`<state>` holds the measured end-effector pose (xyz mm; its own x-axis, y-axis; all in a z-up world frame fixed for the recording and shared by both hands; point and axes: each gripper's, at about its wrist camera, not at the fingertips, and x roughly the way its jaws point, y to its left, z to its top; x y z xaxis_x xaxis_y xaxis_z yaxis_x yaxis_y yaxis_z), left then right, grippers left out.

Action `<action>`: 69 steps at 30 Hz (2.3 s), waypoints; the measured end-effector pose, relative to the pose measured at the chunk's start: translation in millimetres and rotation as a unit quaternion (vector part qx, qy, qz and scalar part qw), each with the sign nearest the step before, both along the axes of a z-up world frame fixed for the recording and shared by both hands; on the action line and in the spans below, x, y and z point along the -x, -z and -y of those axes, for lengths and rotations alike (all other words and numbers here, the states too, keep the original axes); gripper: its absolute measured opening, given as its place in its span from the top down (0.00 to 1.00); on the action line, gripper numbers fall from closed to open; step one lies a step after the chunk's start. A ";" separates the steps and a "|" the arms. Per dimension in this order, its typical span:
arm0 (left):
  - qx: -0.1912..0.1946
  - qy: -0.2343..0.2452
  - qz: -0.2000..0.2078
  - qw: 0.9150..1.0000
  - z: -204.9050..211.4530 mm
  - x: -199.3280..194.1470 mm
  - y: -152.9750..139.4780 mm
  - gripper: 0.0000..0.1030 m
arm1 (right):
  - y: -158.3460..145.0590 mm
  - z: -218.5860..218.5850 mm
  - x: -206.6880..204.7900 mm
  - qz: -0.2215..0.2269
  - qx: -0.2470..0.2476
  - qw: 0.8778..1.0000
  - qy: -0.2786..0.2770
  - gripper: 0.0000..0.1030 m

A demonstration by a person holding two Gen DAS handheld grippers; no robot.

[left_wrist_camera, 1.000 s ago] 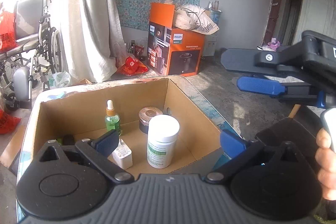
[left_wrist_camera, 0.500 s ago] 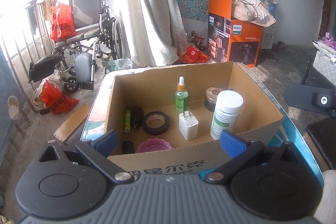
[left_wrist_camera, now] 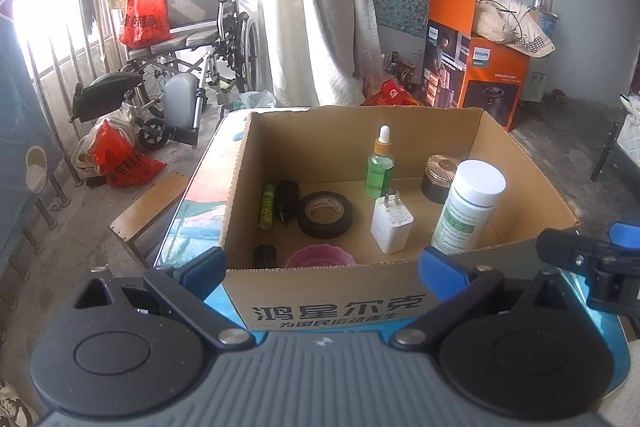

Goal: Organize rigid objects

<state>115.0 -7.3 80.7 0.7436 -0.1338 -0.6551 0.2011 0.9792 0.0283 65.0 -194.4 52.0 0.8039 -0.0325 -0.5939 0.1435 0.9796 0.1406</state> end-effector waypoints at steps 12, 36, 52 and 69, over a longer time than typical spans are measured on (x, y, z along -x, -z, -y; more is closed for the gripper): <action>-0.005 -0.015 -0.016 1.000 -5.3 -10.3 9.4 0.00 | 21.2 -22.0 -36.5 -0.038 0.035 0.999 -0.008 0.01; -0.009 -0.017 -0.008 1.000 -6.2 -8.2 5.6 0.00 | 18.2 -22.6 -29.2 -0.037 0.031 0.999 -0.006 0.01; -0.011 -0.015 0.006 1.000 -5.7 -4.5 -0.9 0.00 | 11.5 -18.3 -21.1 -0.031 0.026 0.999 0.003 0.01; -0.011 -0.014 0.004 1.000 -4.4 -4.6 -2.7 0.00 | 9.5 -15.0 -20.3 -0.034 0.023 0.999 0.007 0.01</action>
